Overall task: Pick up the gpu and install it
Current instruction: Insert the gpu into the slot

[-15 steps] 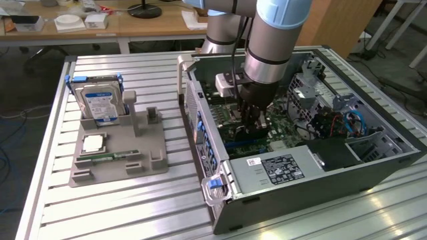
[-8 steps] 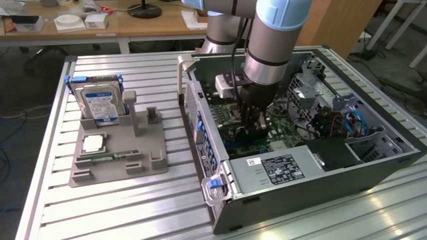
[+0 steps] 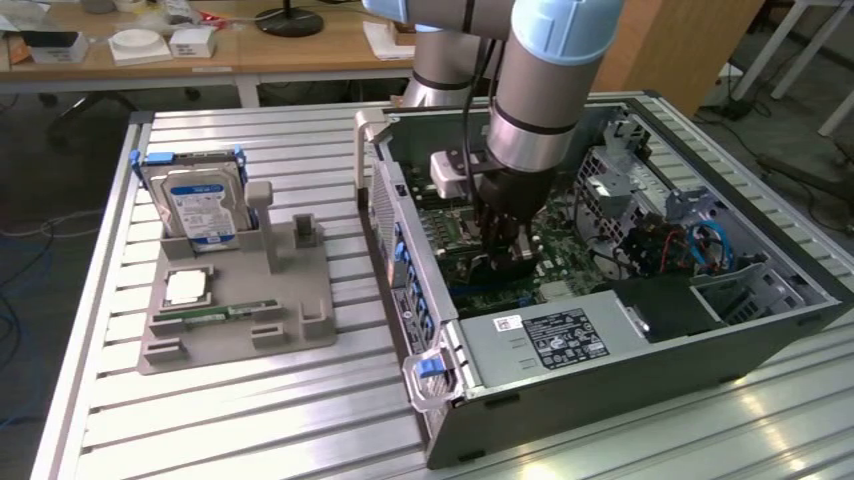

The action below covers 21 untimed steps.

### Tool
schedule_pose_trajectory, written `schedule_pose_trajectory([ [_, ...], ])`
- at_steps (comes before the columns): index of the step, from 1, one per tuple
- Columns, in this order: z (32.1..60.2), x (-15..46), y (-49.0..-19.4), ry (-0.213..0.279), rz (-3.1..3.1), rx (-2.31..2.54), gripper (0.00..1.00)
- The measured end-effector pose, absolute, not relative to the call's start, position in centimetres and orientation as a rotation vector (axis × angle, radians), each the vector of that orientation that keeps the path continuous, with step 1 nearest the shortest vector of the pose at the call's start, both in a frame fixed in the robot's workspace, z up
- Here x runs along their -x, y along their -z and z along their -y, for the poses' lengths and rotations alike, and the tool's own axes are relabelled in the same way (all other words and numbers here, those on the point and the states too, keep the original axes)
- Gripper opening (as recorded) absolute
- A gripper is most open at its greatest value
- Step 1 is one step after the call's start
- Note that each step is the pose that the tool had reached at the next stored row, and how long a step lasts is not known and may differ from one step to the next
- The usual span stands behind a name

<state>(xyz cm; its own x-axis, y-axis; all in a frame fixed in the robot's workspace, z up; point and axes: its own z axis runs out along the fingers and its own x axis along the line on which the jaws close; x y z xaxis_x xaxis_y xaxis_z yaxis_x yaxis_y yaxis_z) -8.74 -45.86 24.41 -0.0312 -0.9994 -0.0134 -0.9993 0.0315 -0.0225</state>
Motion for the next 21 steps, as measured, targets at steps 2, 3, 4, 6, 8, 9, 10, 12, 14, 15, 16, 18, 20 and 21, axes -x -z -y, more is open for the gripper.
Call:
schedule_pose_trajectory([
  [2, 45.85, 8.74, -24.33, 0.011, -2.238, 2.169, 0.26],
  [3, 45.86, 8.74, -24.3, 0.011, -2.238, 2.169, 0.26],
  [4, 45.86, 8.74, -24.27, 0.011, -2.238, 2.169, 0.26],
  [6, 45.86, 8.74, -24.2, 0.011, -2.238, 2.169, 0.26],
  [8, 45.86, 8.75, -24.12, 0.011, -2.238, 2.169, 0.26],
  [9, 45.86, 8.75, -24.07, 0.011, -2.238, 2.169, 0.26],
  [10, 45.86, 8.75, -24.03, 0.011, -2.238, 2.169, 0.26],
  [12, 45.85, 8.74, -23.9, 0.011, -2.237, 2.168, 0.26],
  [14, 45.86, 8.75, -23.85, 0.011, -2.238, 2.169, 0.26],
  [15, 45.86, 8.75, -23.82, 0.011, -2.238, 2.169, 0.26],
  [16, 45.86, 8.75, -23.79, 0.011, -2.238, 2.169, 0.26],
  [18, 45.86, 8.76, -23.73, 0.011, -2.238, 2.169, 0.26],
  [20, 45.86, 8.78, -23.64, 0.011, -2.238, 2.169, 0.26],
  [21, 45.86, 8.78, -23.61, 0.011, -2.238, 2.169, 0.26],
])
